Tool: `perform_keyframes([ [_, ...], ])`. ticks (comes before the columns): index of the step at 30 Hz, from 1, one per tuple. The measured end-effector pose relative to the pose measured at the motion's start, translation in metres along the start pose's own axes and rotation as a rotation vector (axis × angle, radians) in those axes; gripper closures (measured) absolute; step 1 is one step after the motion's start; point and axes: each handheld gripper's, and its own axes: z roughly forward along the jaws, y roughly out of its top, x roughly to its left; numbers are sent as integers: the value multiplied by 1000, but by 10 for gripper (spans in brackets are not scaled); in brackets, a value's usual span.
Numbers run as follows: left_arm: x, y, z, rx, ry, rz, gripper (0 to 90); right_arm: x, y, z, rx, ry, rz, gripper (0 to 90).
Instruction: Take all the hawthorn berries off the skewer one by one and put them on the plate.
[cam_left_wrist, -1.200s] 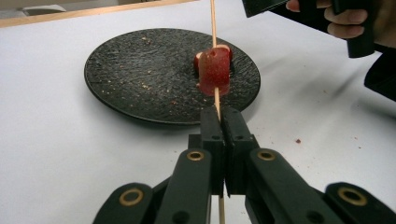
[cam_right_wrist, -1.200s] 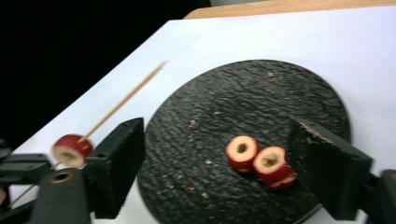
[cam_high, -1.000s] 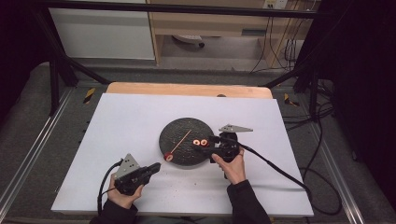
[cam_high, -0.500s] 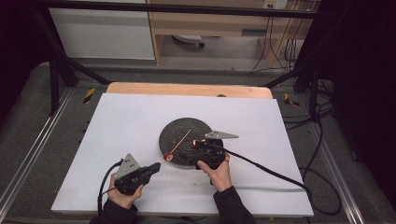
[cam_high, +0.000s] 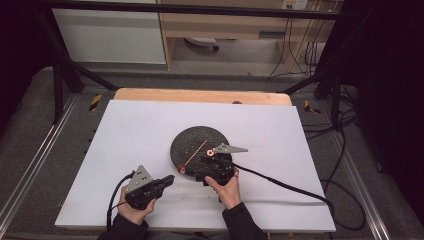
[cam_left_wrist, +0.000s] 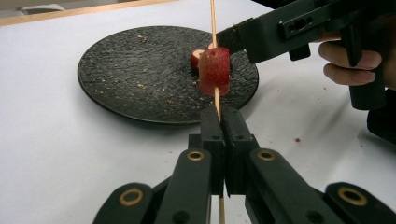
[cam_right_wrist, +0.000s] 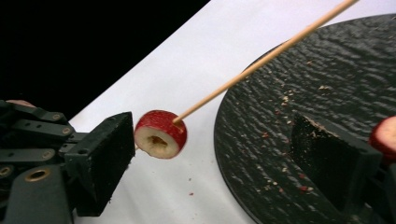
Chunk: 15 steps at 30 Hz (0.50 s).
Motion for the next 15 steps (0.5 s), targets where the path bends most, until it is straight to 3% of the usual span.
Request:
perform_keyframes([
  [15, -9, 1, 8, 12, -6, 20, 884, 3, -6, 8, 49, 85, 22, 397],
])
